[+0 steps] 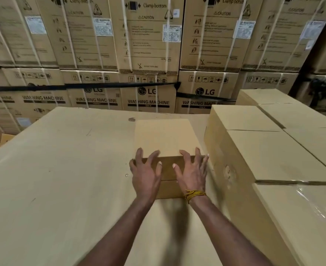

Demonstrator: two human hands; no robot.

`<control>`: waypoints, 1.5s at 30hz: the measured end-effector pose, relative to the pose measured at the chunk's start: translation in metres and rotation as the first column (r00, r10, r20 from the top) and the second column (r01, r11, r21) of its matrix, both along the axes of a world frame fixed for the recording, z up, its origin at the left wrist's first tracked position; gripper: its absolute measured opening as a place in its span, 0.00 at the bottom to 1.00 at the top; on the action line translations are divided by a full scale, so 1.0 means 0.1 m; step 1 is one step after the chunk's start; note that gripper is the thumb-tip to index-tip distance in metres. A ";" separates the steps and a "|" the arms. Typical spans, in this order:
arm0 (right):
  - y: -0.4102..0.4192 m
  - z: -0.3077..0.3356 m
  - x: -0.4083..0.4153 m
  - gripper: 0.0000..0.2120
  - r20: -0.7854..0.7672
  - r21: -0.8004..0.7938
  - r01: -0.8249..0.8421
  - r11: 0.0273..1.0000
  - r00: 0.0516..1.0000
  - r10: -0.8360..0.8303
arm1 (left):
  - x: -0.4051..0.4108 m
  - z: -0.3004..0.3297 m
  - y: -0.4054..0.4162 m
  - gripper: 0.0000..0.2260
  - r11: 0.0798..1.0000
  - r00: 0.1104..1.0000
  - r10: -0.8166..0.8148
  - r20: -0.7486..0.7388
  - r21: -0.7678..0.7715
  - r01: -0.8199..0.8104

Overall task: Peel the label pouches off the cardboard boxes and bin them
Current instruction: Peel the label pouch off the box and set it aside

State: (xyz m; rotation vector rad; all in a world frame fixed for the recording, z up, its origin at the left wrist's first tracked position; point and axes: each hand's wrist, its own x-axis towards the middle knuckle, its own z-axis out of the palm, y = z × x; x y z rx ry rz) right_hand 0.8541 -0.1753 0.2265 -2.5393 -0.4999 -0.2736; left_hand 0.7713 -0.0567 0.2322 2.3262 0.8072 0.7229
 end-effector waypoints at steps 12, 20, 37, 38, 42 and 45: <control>0.73 0.01 1.72 0.22 0.175 -0.222 0.033 0.974 0.985 0.006 | 1.84 -0.07 0.61 0.16 0.996 0.998 0.058 -0.023 0.075 -0.056; 1.11 0.34 3.15 0.20 -0.021 -0.304 -0.125 0.944 0.992 0.124 | 3.19 0.13 1.04 0.14 0.997 0.999 -0.026 -0.026 -0.067 0.025; 0.93 0.77 5.19 0.24 -0.116 -0.561 -0.004 0.828 0.991 -0.074 | 5.44 0.18 1.13 0.18 0.875 0.878 -0.478 -0.013 -0.097 0.475; 0.86 0.79 5.21 0.24 -0.118 -0.572 0.008 0.820 0.989 -0.092 | 5.49 0.17 1.08 0.18 0.862 0.867 -0.498 -0.009 -0.108 0.494; 0.55 0.82 5.19 0.21 -0.073 -0.596 0.077 0.800 0.986 -0.149 | 5.60 0.19 0.72 0.18 0.804 0.812 -0.584 0.022 -0.127 0.582; 0.25 0.77 5.15 0.22 -0.022 -0.564 0.167 0.808 0.976 -0.217 | 5.63 0.24 0.37 0.20 0.735 0.749 -0.662 0.029 -0.170 0.656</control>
